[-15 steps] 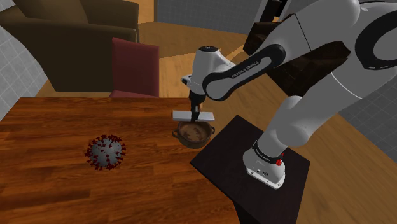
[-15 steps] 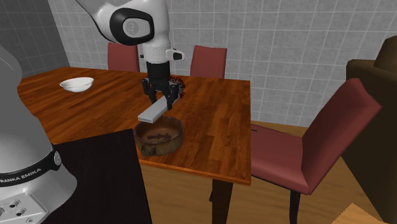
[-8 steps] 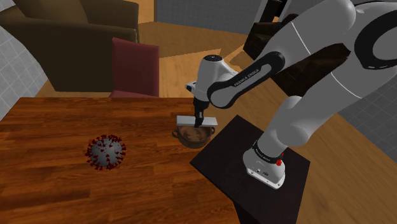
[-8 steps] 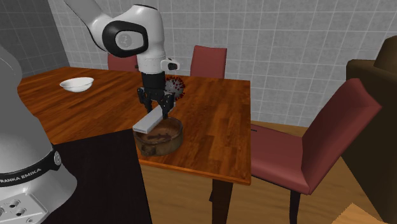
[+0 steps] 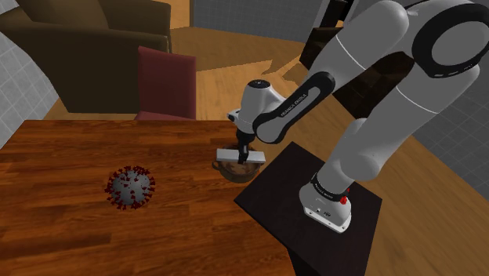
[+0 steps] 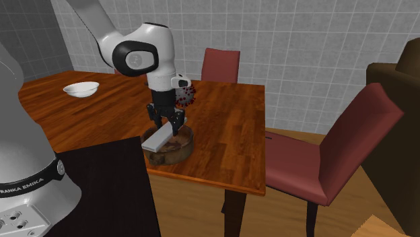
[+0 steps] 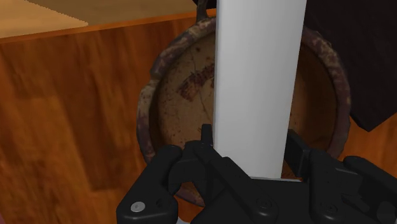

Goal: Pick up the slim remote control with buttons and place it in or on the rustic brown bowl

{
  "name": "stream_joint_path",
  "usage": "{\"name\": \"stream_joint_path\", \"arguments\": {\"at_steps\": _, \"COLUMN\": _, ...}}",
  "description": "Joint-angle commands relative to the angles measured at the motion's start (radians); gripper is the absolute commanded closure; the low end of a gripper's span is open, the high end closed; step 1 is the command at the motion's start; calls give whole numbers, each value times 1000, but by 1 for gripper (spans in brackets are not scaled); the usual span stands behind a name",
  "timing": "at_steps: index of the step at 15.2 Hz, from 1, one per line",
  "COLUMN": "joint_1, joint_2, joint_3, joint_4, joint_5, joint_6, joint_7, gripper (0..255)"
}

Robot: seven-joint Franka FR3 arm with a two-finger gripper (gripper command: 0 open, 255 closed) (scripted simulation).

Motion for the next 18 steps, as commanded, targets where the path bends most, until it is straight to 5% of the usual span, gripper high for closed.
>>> {"name": "stream_joint_path", "arguments": {"at_steps": 1, "joint_1": -2, "joint_2": 14, "joint_3": -1, "joint_4": 1, "joint_5": -3, "joint_6": 14, "joint_7": 0, "gripper": 255}}
{"name": "stream_joint_path", "arguments": {"at_steps": 7, "joint_1": -2, "joint_2": 14, "joint_3": -1, "joint_4": 1, "joint_5": -3, "joint_6": 14, "joint_7": 0, "gripper": 255}}
{"name": "stream_joint_path", "arguments": {"at_steps": 8, "joint_1": -2, "joint_2": 14, "joint_3": 0, "joint_4": 1, "joint_5": -3, "joint_6": 14, "joint_7": 0, "gripper": 0}}
{"name": "stream_joint_path", "arguments": {"at_steps": 13, "joint_1": -2, "joint_2": 14, "joint_3": -1, "joint_4": 1, "joint_5": -3, "joint_6": 14, "joint_7": 0, "gripper": 0}}
{"name": "stream_joint_path", "arguments": {"at_steps": 18, "joint_1": 5, "joint_2": -148, "joint_3": -10, "joint_4": 20, "joint_5": 16, "joint_6": -167, "joint_7": -15, "gripper": 0}}
